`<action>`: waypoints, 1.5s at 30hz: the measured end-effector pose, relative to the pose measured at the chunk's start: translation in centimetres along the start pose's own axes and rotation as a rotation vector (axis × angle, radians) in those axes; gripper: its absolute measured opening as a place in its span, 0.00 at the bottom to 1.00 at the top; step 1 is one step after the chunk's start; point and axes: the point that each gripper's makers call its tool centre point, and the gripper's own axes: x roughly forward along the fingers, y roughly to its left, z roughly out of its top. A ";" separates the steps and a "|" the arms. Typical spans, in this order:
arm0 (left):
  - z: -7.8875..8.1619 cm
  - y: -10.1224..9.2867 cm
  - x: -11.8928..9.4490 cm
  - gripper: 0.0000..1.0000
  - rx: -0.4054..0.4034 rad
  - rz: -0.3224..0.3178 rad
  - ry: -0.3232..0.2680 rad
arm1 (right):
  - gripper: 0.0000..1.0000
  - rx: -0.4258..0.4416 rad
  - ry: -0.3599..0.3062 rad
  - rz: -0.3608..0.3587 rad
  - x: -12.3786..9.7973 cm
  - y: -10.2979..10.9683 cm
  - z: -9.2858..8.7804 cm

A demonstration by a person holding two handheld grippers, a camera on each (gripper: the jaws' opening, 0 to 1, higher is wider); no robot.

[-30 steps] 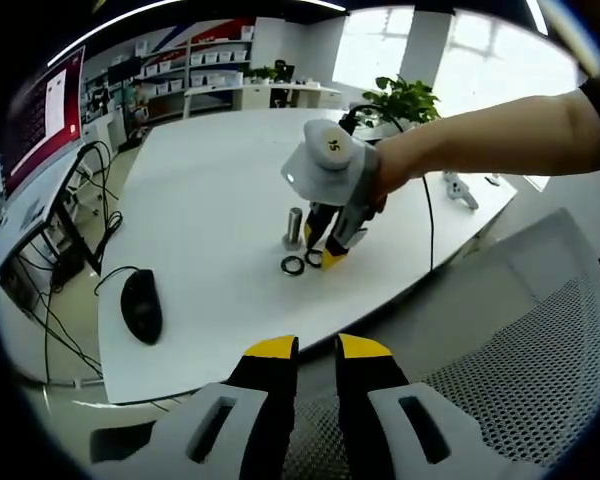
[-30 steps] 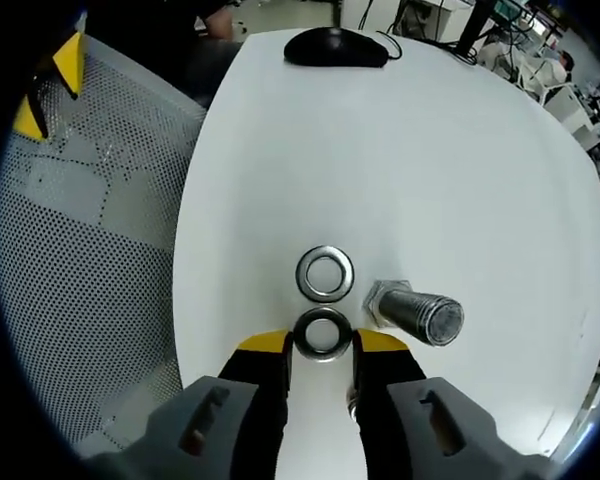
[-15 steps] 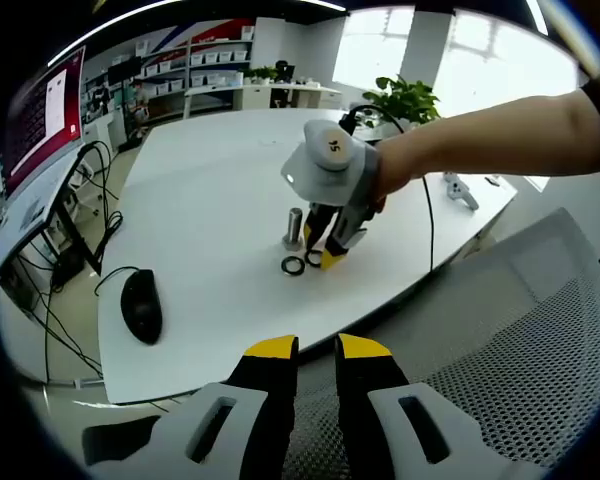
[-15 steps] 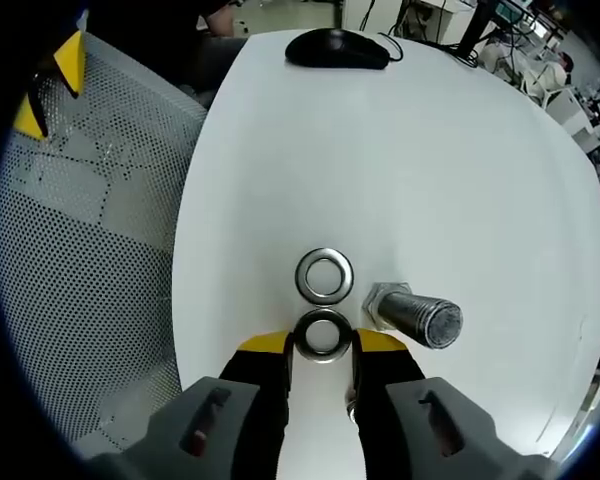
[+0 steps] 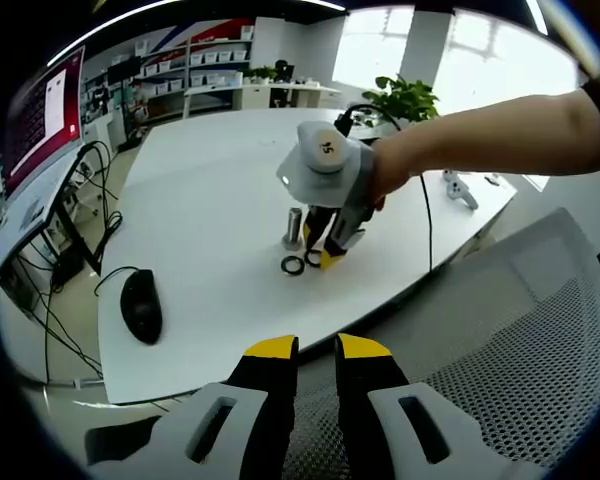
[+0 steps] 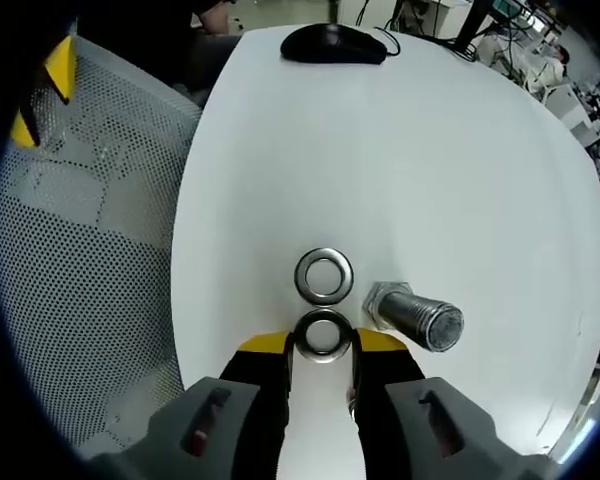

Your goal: Place the washer onto the threaded stud by aligning its center hole with the stud, sliding it down to the base, and recovering from edge contact or off-axis alignment until the washer reaches the visible bottom stop.

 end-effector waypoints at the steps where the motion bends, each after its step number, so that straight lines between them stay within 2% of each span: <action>1: 0.0 0.0 0.0 0.12 0.000 0.000 0.000 | 0.25 -0.004 0.017 -0.002 0.0 0.1 0.0; 6: 0.0 0.0 0.0 0.12 0.001 -0.001 0.001 | 0.25 -0.016 0.088 -0.012 0.1 0.2 -0.1; 13: 0.0 -0.1 0.0 0.12 0.002 -0.001 0.001 | 0.25 -0.020 0.116 -0.005 -0.2 0.6 -0.2; 24: 0.0 -0.2 -0.1 0.12 0.003 -0.002 0.001 | 0.25 0.004 0.082 -0.015 -0.4 0.8 -0.3; 45: 0.0 0.0 0.0 0.12 -0.002 0.002 0.000 | 0.26 0.017 0.062 -0.020 -0.3 0.8 -0.4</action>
